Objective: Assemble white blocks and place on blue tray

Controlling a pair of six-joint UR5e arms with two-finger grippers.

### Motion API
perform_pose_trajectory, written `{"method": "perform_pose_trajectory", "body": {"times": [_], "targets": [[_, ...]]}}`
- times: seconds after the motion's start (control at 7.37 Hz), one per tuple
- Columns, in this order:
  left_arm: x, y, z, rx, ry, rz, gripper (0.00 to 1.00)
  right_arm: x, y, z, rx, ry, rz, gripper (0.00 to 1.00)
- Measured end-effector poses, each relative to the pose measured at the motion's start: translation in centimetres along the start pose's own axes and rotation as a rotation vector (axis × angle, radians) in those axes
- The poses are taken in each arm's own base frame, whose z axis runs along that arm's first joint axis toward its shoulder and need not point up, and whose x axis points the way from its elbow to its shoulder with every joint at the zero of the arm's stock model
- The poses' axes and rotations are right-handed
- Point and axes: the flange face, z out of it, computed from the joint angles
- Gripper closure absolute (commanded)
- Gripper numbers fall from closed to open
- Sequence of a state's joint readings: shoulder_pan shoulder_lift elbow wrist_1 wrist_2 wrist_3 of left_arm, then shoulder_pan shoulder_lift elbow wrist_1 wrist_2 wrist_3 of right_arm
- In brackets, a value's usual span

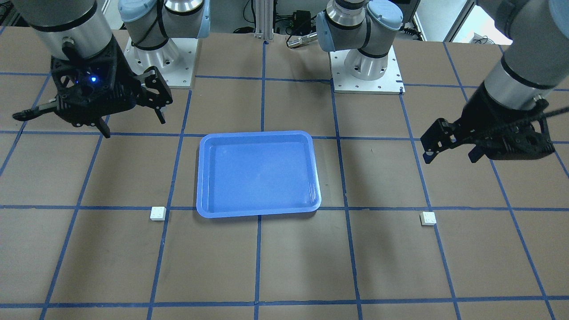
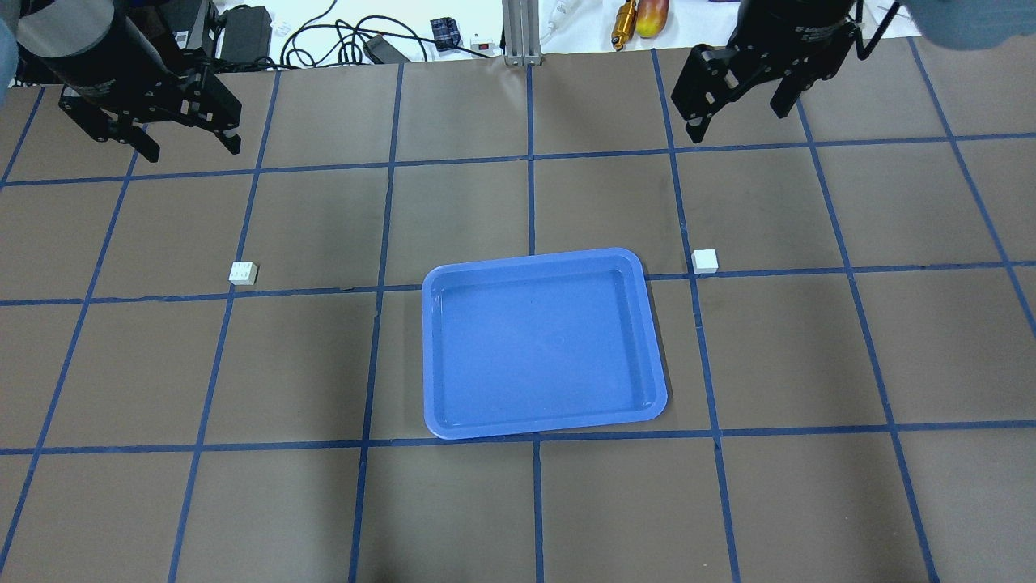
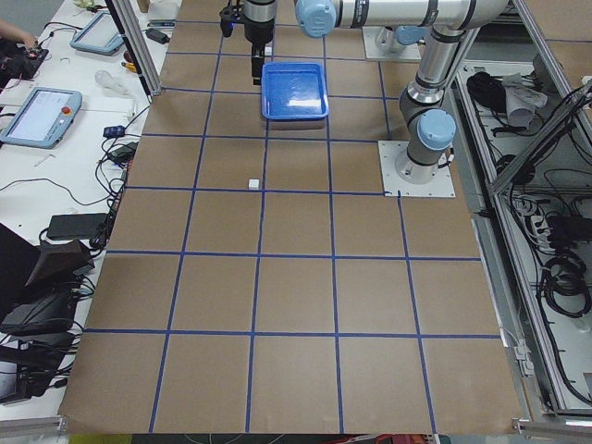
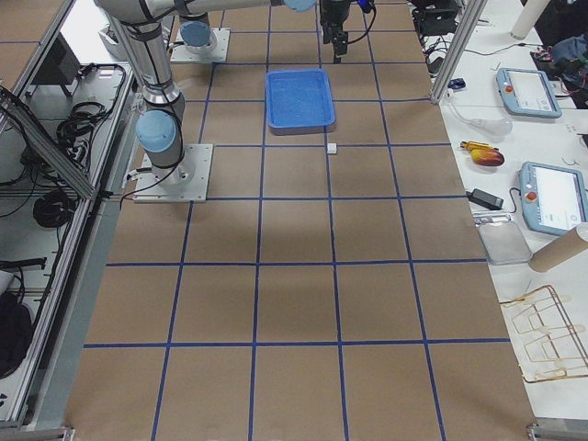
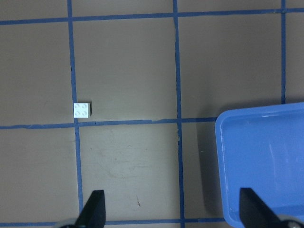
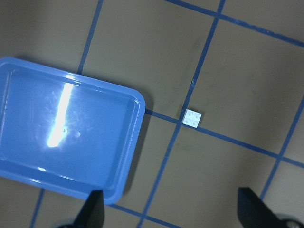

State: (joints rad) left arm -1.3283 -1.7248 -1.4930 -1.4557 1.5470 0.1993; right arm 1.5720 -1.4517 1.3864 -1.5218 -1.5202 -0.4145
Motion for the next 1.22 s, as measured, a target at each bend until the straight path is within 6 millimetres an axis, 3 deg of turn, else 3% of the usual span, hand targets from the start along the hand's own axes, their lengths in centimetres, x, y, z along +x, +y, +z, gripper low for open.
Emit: {"method": "perform_pose_trajectory", "body": {"times": [0.27,0.41,0.68,0.81,0.95,1.22], "targets": [[-6.3,-3.1,9.1,-0.041,-0.002,0.018,0.00,7.3,2.1,3.8,-0.035,-0.063,-0.401,0.00],[-8.2,-3.5,14.0,-0.051,-0.030,0.052,0.02,11.0,3.8,6.4,-0.031,-0.106,-0.537,0.09],[-9.3,-3.2,21.6,-0.073,-0.054,0.100,0.02,16.4,6.3,12.9,0.068,-0.138,-0.774,0.10],[-9.3,-3.1,24.1,-0.078,-0.038,0.118,0.03,18.0,6.4,16.0,0.132,-0.147,-0.864,0.09],[-9.2,-3.0,25.8,-0.087,-0.025,0.142,0.11,19.3,6.0,19.1,0.208,-0.190,-0.909,0.09],[-9.1,-2.5,27.4,-0.106,-0.011,0.170,0.49,20.6,4.6,25.4,0.310,-0.292,-0.930,0.09]]}}
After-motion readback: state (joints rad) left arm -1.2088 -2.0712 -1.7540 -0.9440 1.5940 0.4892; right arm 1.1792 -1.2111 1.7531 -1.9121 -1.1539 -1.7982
